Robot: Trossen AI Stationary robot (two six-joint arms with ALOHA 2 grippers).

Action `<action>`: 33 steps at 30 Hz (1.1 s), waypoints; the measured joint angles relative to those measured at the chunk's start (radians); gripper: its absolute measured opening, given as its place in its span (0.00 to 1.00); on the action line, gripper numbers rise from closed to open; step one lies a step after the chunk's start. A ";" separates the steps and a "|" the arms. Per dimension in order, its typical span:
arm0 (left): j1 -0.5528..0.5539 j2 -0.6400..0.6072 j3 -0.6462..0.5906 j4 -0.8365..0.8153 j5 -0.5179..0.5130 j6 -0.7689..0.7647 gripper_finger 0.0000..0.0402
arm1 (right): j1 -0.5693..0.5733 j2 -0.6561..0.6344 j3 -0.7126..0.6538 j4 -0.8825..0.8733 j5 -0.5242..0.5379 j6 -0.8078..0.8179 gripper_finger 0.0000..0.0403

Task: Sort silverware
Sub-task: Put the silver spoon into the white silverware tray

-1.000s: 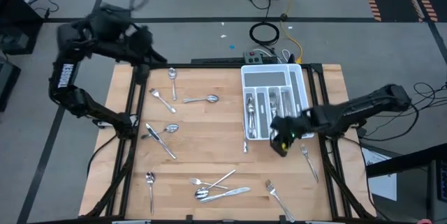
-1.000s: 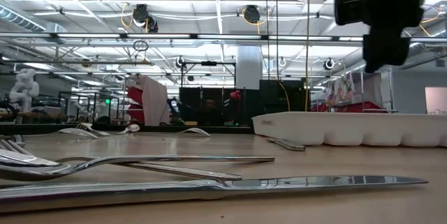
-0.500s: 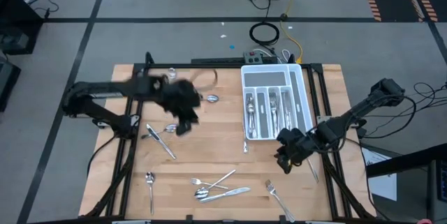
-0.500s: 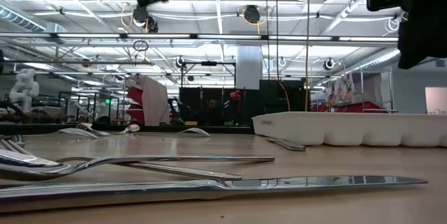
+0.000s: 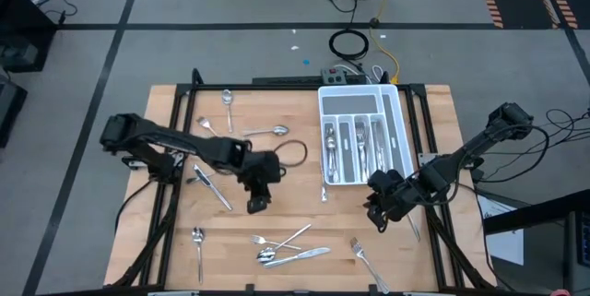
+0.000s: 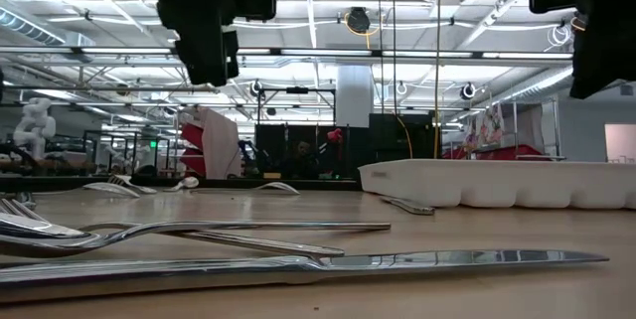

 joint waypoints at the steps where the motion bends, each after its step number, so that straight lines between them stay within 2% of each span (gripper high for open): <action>1: -0.016 0.015 0.000 0.025 0.003 -0.016 0.22 | 0.000 0.000 0.000 -0.005 0.000 0.000 0.31; 5: -0.085 0.069 0.000 0.096 -0.004 -0.088 0.22 | 0.000 0.000 0.000 -0.017 0.000 -0.002 0.31; 12: -0.172 0.142 0.001 0.171 -0.150 -0.304 0.22 | 0.000 0.000 0.000 -0.026 0.007 -0.030 0.31; 16: -0.209 0.177 0.002 0.282 -0.210 -0.422 0.22 | 0.000 0.004 0.000 -0.034 0.025 -0.032 0.31; 21: -0.247 0.254 0.038 0.374 -0.226 -0.484 0.22 | 0.000 0.007 0.000 -0.032 0.024 -0.021 0.31; 27: -0.308 0.365 0.120 0.351 -0.223 -0.480 0.22 | 0.000 0.008 0.000 -0.032 0.024 -0.017 0.31; 30: -0.325 0.406 0.165 0.262 -0.232 -0.470 0.22 | 0.000 0.008 0.000 -0.032 0.024 -0.008 0.31; 33: -0.336 0.420 0.195 0.179 -0.288 -0.444 0.22 | 0.000 0.008 0.000 -0.023 0.025 -0.006 0.31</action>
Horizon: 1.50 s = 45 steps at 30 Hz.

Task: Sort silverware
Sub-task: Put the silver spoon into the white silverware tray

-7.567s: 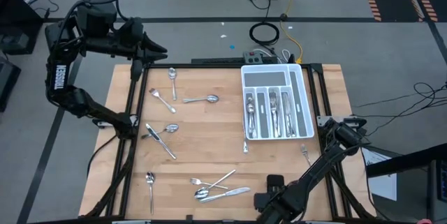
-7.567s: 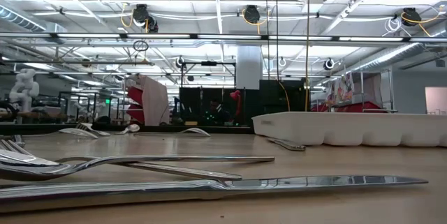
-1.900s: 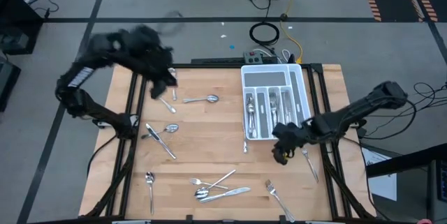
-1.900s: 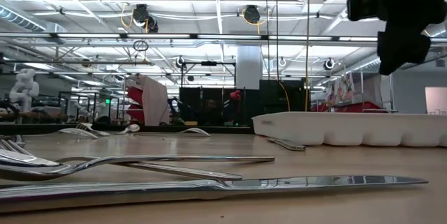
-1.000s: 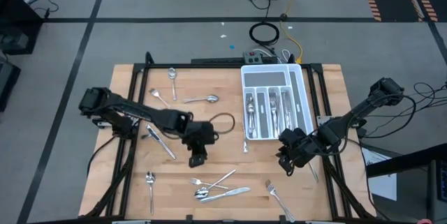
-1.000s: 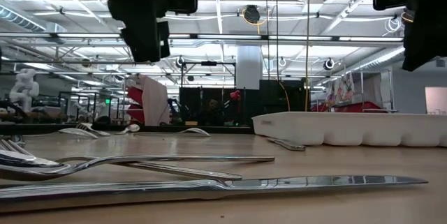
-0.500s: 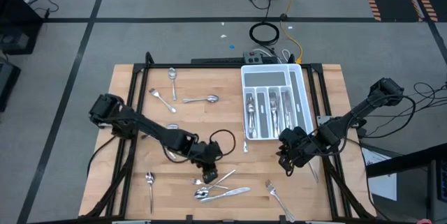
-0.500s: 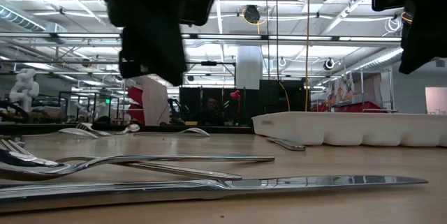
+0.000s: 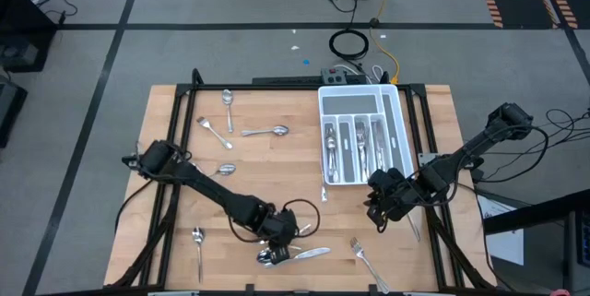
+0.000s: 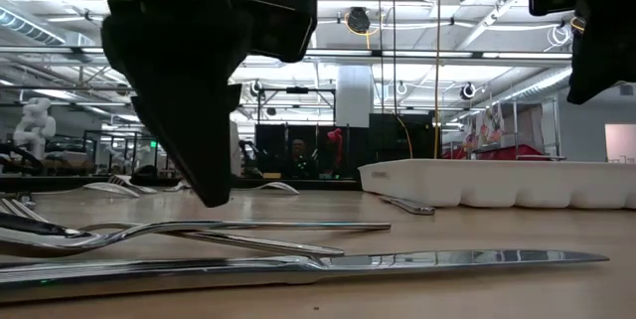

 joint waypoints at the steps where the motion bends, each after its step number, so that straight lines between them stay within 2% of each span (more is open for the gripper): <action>1: -0.001 0.001 0.004 -0.006 -0.019 0.012 0.22 | 0.000 0.000 0.000 0.004 0.000 0.001 0.31; 5: -0.003 0.001 0.017 -0.009 -0.068 0.013 0.22 | 0.000 0.000 0.000 0.008 0.000 0.016 0.31; 16: -0.005 0.009 0.030 0.009 -0.093 0.016 0.22 | 0.000 0.000 0.000 0.009 0.001 0.026 0.31; 34: -0.001 0.075 0.029 0.058 -0.030 0.040 0.21 | 0.000 0.000 -0.005 -0.006 0.027 0.025 0.31; 37: 0.005 0.083 0.030 0.055 -0.028 0.041 0.15 | 0.000 0.000 -0.018 -0.007 0.027 0.026 0.31; 40: 0.014 0.083 0.031 0.060 0.003 0.047 0.05 | 0.000 0.000 -0.030 -0.002 0.027 0.028 0.31; 45: 0.023 0.084 0.032 0.052 0.024 0.045 0.02 | 0.000 0.000 -0.034 0.000 0.026 0.038 0.31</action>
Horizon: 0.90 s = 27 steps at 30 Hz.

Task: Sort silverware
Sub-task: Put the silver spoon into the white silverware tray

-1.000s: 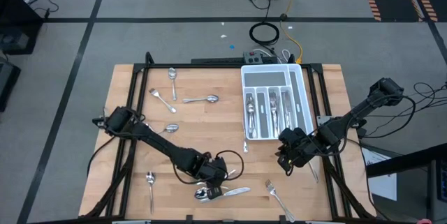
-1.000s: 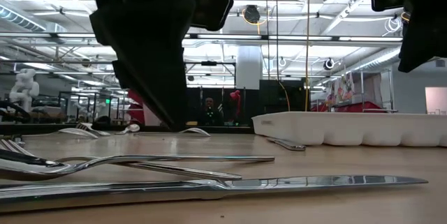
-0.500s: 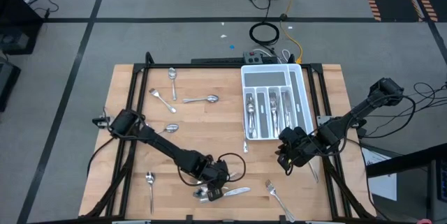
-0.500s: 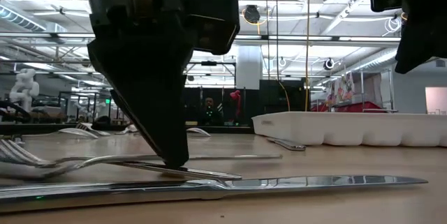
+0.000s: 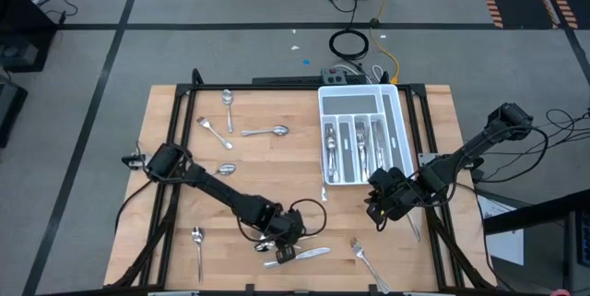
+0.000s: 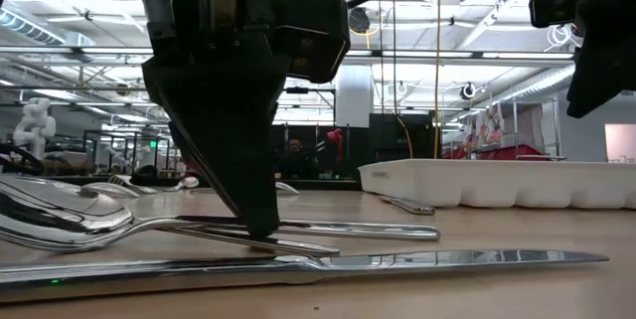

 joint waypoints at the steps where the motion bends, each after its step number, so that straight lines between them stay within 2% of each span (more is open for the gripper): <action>1: 0.002 0.000 0.001 -0.005 0.009 0.000 0.01 | 0.000 0.000 0.000 0.000 0.000 0.000 0.31; 14: 0.028 -0.043 0.104 -0.240 0.023 0.106 0.00 | 0.000 0.000 0.000 -0.001 0.000 -0.002 0.31; 24: 0.083 -0.043 0.240 -0.439 0.003 0.304 0.00 | 0.000 0.000 0.000 -0.002 0.006 -0.008 0.31; 27: 0.101 -0.044 0.259 -0.472 0.000 0.305 0.01 | 0.000 0.000 0.000 -0.002 0.006 -0.006 0.31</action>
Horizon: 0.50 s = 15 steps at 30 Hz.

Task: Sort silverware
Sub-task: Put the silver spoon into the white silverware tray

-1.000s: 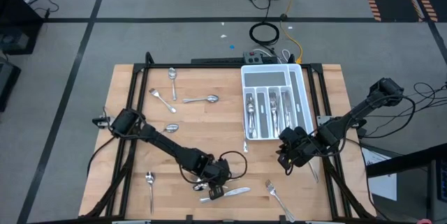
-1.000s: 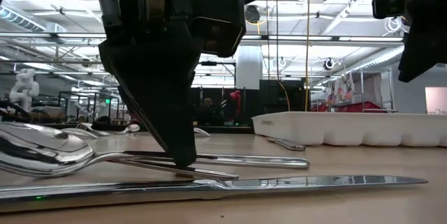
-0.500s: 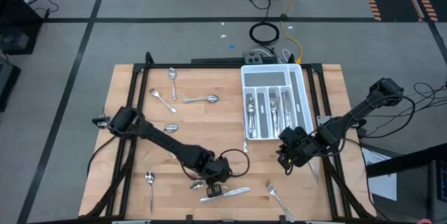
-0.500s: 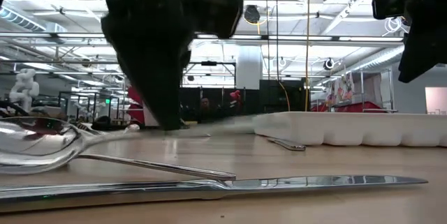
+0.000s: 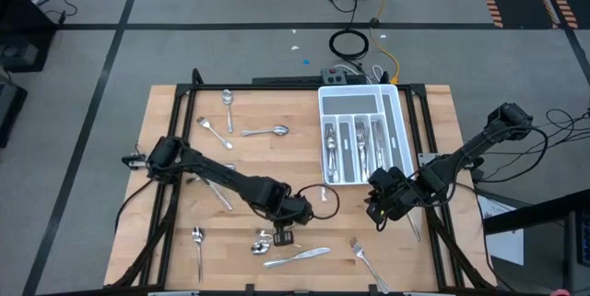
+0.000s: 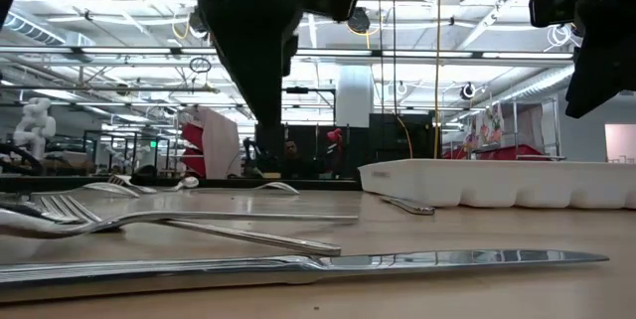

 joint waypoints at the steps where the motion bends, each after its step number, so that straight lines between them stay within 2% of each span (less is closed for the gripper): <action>1: 0.003 0.000 0.000 -0.001 -0.001 -0.020 0.02 | 0.000 0.000 0.000 0.000 0.000 0.006 0.31; 6: -0.017 0.000 0.000 -0.038 -0.012 -0.036 0.10 | 0.000 0.000 0.000 -0.001 -0.005 0.044 0.32; 9: -0.025 0.000 -0.016 -0.053 -0.006 0.008 0.17 | 0.000 0.000 0.000 -0.010 -0.003 0.054 0.36; 15: -0.027 0.000 -0.045 -0.016 0.041 -0.003 0.33 | 0.000 0.000 0.000 -0.026 -0.001 0.055 0.45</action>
